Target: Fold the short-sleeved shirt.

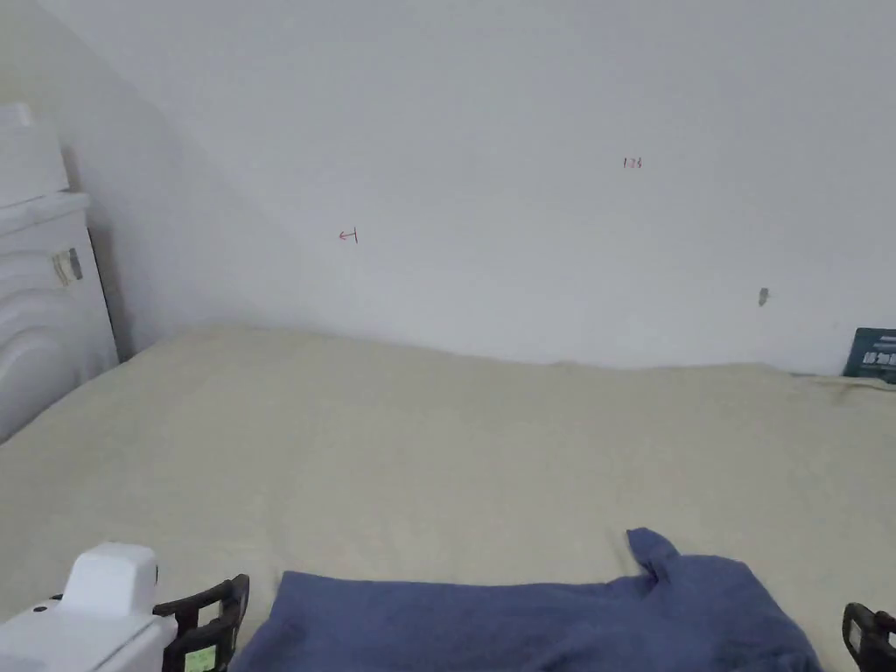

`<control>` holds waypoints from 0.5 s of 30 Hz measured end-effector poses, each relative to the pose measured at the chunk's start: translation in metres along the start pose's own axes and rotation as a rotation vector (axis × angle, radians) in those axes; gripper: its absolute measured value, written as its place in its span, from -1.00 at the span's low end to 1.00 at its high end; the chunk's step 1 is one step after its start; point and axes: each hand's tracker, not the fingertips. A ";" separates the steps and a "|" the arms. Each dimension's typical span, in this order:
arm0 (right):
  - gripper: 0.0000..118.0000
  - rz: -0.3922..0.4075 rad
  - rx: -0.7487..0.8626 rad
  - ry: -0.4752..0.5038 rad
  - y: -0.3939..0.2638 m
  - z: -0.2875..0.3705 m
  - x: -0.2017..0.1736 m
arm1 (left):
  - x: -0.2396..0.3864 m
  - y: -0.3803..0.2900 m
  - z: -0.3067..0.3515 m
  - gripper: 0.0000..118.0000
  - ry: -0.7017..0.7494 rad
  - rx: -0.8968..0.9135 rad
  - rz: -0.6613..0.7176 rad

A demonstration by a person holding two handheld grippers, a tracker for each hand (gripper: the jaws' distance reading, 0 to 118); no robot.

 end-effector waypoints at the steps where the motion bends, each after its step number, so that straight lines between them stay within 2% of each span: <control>1: 0.38 0.002 0.040 0.005 0.001 0.020 -0.005 | 0.007 0.007 0.026 0.34 -0.017 0.063 -0.013; 4: 0.38 -0.018 0.117 0.038 0.000 0.071 -0.022 | 0.025 0.017 0.083 0.34 -0.097 0.184 -0.035; 7: 0.38 -0.014 0.144 0.068 -0.008 0.110 -0.045 | 0.035 0.017 0.120 0.33 -0.173 0.210 0.026; 9: 0.38 -0.021 0.148 0.115 -0.016 0.130 -0.056 | 0.044 0.012 0.137 0.26 -0.144 0.225 0.033; 10: 0.38 -0.034 0.146 0.125 -0.021 0.137 -0.063 | 0.049 0.007 0.147 0.16 -0.132 0.230 0.036; 12: 0.32 -0.035 0.124 0.141 -0.030 0.148 -0.075 | 0.056 -0.004 0.164 -0.27 -0.132 0.261 0.023; 13: 0.22 -0.029 0.124 0.158 -0.035 0.153 -0.080 | 0.060 -0.008 0.167 -0.45 -0.118 0.261 0.021; 14: -0.04 -0.008 0.121 0.165 -0.040 0.156 -0.086 | 0.063 -0.012 0.173 -0.67 -0.116 0.256 0.014; 15: -0.26 -0.005 0.120 0.153 -0.044 0.160 -0.093 | 0.064 -0.016 0.179 -0.75 -0.122 0.244 0.006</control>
